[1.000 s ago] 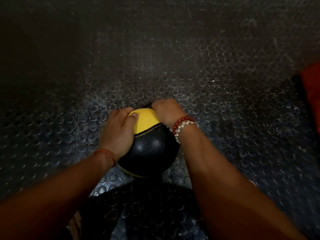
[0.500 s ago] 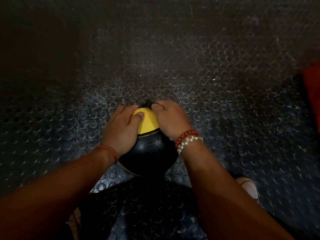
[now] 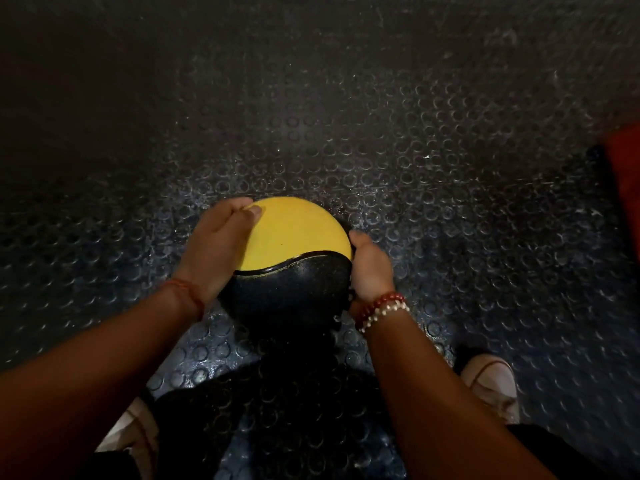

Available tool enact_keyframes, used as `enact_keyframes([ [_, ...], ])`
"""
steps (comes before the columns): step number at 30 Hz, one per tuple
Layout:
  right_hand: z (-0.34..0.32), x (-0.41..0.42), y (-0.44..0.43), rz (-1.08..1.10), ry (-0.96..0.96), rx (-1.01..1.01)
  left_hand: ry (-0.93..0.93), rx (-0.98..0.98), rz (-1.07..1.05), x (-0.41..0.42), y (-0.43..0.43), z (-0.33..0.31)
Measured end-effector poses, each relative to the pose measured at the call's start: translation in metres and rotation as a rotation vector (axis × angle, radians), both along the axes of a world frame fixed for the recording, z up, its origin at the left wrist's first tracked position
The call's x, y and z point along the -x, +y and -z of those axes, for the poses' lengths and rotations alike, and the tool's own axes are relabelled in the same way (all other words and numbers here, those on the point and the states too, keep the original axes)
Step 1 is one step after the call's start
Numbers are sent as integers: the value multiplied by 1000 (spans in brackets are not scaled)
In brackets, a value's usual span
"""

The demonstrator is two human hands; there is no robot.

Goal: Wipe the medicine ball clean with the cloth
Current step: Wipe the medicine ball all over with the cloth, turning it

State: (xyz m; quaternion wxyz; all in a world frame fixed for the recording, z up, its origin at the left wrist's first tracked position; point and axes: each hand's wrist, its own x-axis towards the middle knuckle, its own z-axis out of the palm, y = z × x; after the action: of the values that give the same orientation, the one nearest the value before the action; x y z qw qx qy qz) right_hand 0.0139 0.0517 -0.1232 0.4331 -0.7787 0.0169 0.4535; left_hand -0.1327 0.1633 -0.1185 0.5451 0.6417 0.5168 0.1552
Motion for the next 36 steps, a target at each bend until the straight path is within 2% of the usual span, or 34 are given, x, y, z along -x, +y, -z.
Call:
enact_keyframes([
  [1, 1, 0, 2, 106, 28, -85, -41, 8, -39, 0, 3, -2],
  [3, 1, 0, 9, 177, 32, -193, -89, -15, -81, -1, 7, -5],
  [7, 4, 6, 5, 63, -112, -198, -63, -108, -22, 1, 7, -2],
  [12, 4, 28, -1, 186, -156, -211, 12, -179, 39, 8, 2, 4],
  [14, -2, 38, 2, 92, -327, -237, 23, -207, 39, 10, 1, 5],
  [17, -15, 46, 9, -205, -624, -236, 17, -243, 44, 14, 0, 8],
  [20, -23, 37, 21, -438, -759, -269, 4, -252, 41, 18, 0, 11],
  [22, -21, 25, 28, -495, -715, -252, 0, -257, 44, 18, -2, 10],
  [23, -18, 18, 32, -484, -635, -222, -3, -257, 49, 19, -4, 11],
  [27, -8, -3, 38, -210, -186, -136, 1, -254, 19, 17, -9, 12],
  [30, -6, -4, 21, -23, -15, -55, 20, -249, 4, 13, -10, 10],
  [32, -5, 9, 10, -1, -39, -5, 26, -244, -11, 10, -9, 9],
  [35, -15, 43, 6, 95, -259, -52, 36, -277, -25, 6, -7, 9],
  [36, -20, 49, 7, 59, -366, -55, 35, -287, -20, 6, -7, 9],
])
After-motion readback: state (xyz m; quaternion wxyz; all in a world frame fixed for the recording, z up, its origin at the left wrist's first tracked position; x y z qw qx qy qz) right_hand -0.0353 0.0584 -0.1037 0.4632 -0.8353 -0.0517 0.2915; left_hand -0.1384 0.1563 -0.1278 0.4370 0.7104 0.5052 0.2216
